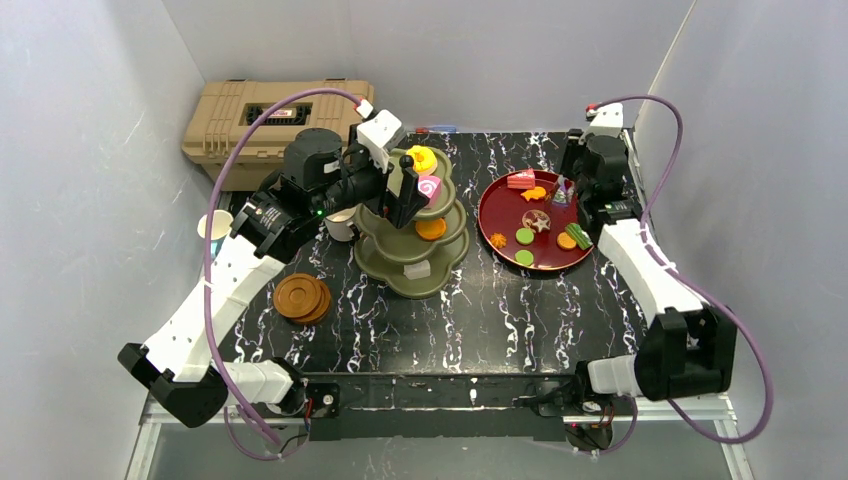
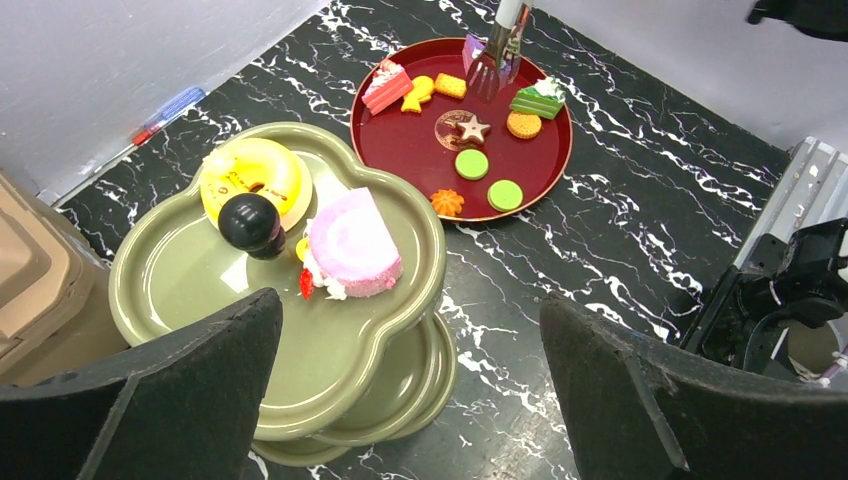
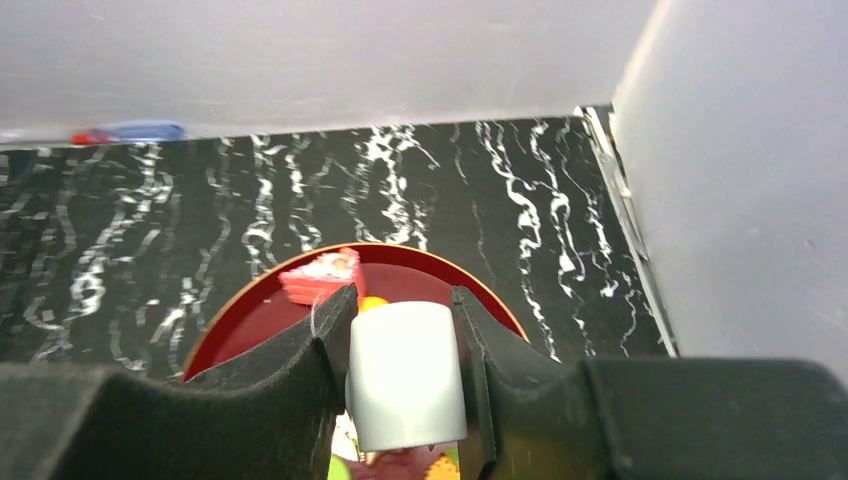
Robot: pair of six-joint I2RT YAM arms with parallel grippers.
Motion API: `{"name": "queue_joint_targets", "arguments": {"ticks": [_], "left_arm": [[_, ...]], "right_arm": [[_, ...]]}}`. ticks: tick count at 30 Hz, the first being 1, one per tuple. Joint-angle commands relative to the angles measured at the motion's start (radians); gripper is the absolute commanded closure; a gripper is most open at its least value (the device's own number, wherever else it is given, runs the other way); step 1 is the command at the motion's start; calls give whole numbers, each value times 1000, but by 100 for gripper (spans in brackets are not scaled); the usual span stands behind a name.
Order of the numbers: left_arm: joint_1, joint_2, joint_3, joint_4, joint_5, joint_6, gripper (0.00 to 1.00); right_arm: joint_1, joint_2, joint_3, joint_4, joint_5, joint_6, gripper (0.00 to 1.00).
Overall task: Serve the afternoon tea
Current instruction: Pick up the desert from the tray.
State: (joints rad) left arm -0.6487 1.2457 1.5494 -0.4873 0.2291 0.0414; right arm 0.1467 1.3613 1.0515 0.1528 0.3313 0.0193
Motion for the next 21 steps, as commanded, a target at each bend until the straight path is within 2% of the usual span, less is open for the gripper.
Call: {"name": "queue_joint_targets", "arguments": {"ticks": [1,6,14,21], "left_arm": [[15,-12,32,-6,-4,-5,1],[26,-13,39,-16,-24,-9,1],[87,3,55,-51,-43,-64,1],[110,-25,36,-54,-47,-73,1]], "right_arm": [[47,-105,32,-16,-10,-7,99],[104,-173,64,-114,-84,47,99],[278,-355,109,-321,-132,146,99],[319,-487,82,-347,-236,264,99]]}}
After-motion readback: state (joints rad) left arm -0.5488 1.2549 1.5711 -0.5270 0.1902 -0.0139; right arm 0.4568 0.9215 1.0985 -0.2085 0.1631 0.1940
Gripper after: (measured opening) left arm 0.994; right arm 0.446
